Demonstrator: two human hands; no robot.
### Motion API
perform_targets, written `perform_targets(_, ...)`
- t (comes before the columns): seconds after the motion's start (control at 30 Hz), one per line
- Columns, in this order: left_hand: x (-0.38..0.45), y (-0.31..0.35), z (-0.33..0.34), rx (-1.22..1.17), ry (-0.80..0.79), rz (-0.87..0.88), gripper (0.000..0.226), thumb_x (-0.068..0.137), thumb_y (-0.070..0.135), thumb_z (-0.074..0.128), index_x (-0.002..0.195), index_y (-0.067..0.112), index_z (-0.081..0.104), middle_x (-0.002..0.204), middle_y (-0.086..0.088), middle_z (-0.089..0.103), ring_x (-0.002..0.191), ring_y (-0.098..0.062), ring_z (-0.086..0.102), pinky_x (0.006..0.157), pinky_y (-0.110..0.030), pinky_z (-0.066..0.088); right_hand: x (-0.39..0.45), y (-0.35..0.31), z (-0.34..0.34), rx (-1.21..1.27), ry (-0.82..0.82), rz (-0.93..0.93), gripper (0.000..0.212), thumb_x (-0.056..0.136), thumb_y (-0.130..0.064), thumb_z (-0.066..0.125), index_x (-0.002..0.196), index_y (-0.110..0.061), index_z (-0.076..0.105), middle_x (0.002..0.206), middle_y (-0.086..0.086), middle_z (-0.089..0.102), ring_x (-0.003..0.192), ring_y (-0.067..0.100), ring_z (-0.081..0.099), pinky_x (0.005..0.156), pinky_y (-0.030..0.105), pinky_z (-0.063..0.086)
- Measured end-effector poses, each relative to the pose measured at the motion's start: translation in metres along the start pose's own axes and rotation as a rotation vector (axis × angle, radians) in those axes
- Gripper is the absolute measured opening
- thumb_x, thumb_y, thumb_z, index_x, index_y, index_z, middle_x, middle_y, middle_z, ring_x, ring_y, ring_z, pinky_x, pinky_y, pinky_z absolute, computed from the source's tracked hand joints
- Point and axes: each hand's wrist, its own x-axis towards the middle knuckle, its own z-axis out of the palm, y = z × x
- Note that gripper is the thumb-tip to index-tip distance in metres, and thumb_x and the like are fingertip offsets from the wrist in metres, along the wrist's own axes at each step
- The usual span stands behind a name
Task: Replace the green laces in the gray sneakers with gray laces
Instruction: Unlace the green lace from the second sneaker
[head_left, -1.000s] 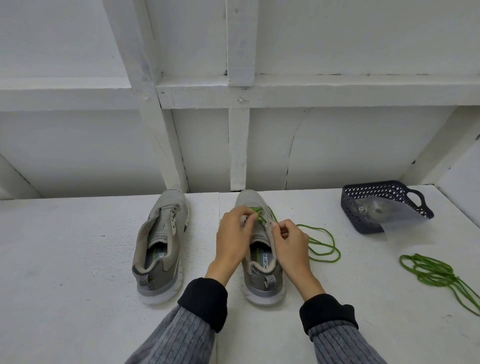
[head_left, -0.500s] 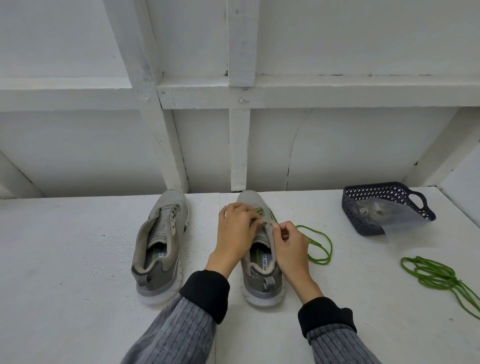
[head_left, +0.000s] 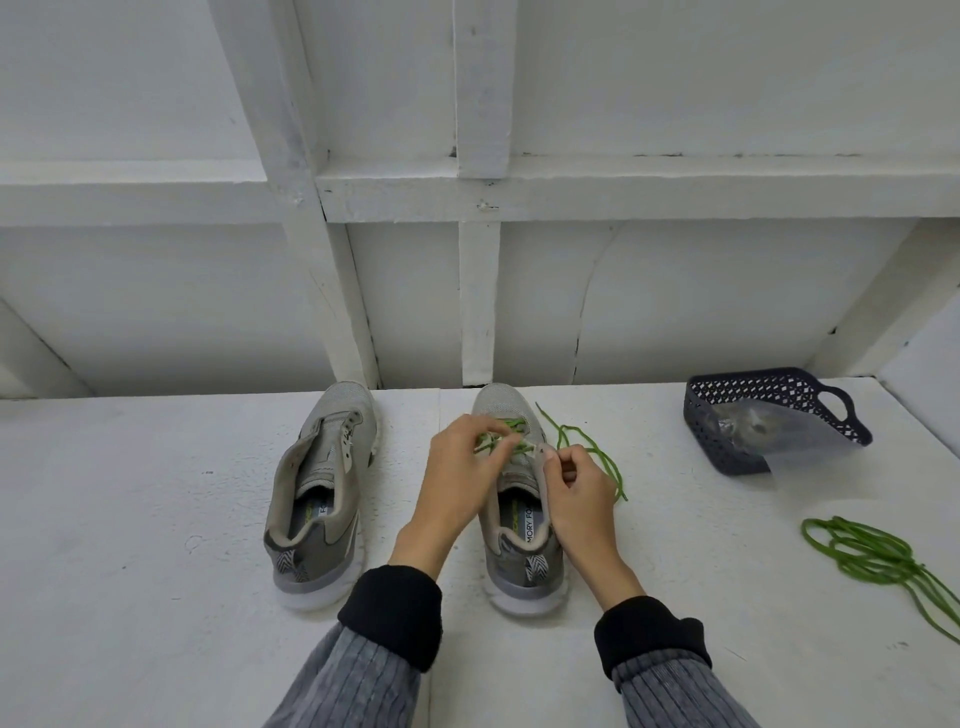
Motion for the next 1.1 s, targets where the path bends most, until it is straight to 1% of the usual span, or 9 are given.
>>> perform_targets(0.07,0.002,-0.006,0.006,0.272,-0.121,0.054,0.022,0.089,0.037,0.07,0.106,0.023,0.073,0.092,0.009,0.055,0.088,-0.006,0.056,0.077,-0.018,0.045,0.001,0.002,0.001,0.002,0.007,0.002,0.025,0.096,-0.023,0.056,0.075,-0.011,0.058,0.065,-0.004,0.059,0.059,0.001,0.055,0.054,0.014,0.043)
perform_targets(0.17,0.001,-0.01,0.013,0.243,-0.092,0.046,0.015,0.091,0.027,0.069,0.101,0.019,0.076,0.087,0.009,0.048,0.084,-0.005,0.053,0.076,-0.013,0.042,0.0,0.002,0.001,0.005,0.012,0.0,0.026,0.096,-0.023,0.057,0.074,-0.011,0.056,0.063,-0.005,0.058,0.057,0.002,0.054,0.052,0.013,0.042)
perform_targets(0.27,-0.006,-0.008,0.013,-0.122,0.073,-0.069,0.005,0.089,0.02,0.072,0.087,0.025,0.073,0.092,0.005,0.054,0.088,0.006,0.053,0.078,-0.006,0.04,0.0,0.0,0.0,0.021,0.011,0.006,0.025,0.097,-0.022,0.056,0.075,-0.009,0.057,0.064,-0.003,0.058,0.059,0.0,0.054,0.051,0.012,0.041)
perform_targets(0.37,-0.01,-0.007,0.005,-0.519,0.183,-0.201,0.012,0.096,0.021,0.061,0.084,0.019,0.063,0.099,0.005,0.07,0.09,-0.001,0.062,0.073,-0.012,0.045,0.0,0.002,0.0,0.012,0.006,0.017,0.026,0.097,-0.024,0.056,0.075,-0.012,0.056,0.065,-0.002,0.058,0.058,0.004,0.052,0.052,0.016,0.042)
perform_targets(0.5,-0.007,-0.009,-0.009,-0.973,0.276,-0.308,0.017,0.102,0.016,0.049,0.086,0.013,0.05,0.065,0.004,0.056,0.06,-0.009,0.053,0.065,-0.026,0.052,-0.001,0.001,-0.001,0.01,0.007,0.02,0.025,0.097,-0.022,0.055,0.073,-0.015,0.054,0.065,-0.002,0.057,0.057,0.004,0.05,0.051,0.013,0.039)
perform_targets(0.63,-0.005,-0.018,-0.014,-0.388,0.244,-0.163,0.022,0.098,0.024,0.059,0.077,0.02,0.055,0.059,0.009,0.038,0.054,-0.006,0.032,0.056,-0.028,0.03,-0.001,0.0,0.0,0.009,-0.001,0.024,0.025,0.097,-0.021,0.055,0.073,-0.014,0.053,0.066,-0.001,0.058,0.059,0.008,0.051,0.052,0.015,0.04)
perform_targets(0.83,0.0,-0.006,0.002,0.509,-0.056,0.027,0.023,0.09,0.057,0.058,0.105,0.043,0.07,0.084,0.014,0.045,0.088,-0.007,0.052,0.065,-0.027,0.037,0.0,0.002,0.0,0.001,-0.001,0.022,0.024,0.097,-0.022,0.054,0.074,-0.016,0.054,0.068,-0.001,0.06,0.063,0.011,0.056,0.054,0.016,0.043)
perform_targets(1.0,-0.003,-0.009,0.011,0.439,0.002,0.05,0.018,0.093,0.045,0.06,0.097,0.031,0.07,0.098,0.012,0.041,0.097,-0.007,0.042,0.066,-0.027,0.04,0.001,0.002,0.0,-0.007,-0.004,0.018,0.024,0.097,-0.023,0.054,0.074,-0.018,0.054,0.069,-0.002,0.061,0.064,0.011,0.057,0.053,0.016,0.045)
perform_targets(1.1,-0.006,-0.01,0.012,-0.07,0.064,-0.085,0.012,0.097,0.028,0.058,0.091,0.022,0.066,0.107,0.008,0.046,0.105,-0.006,0.048,0.083,-0.019,0.046,0.0,0.002,0.0,-0.006,-0.003,0.016,0.025,0.097,-0.023,0.054,0.073,-0.019,0.052,0.067,-0.003,0.059,0.061,0.007,0.055,0.052,0.013,0.042)
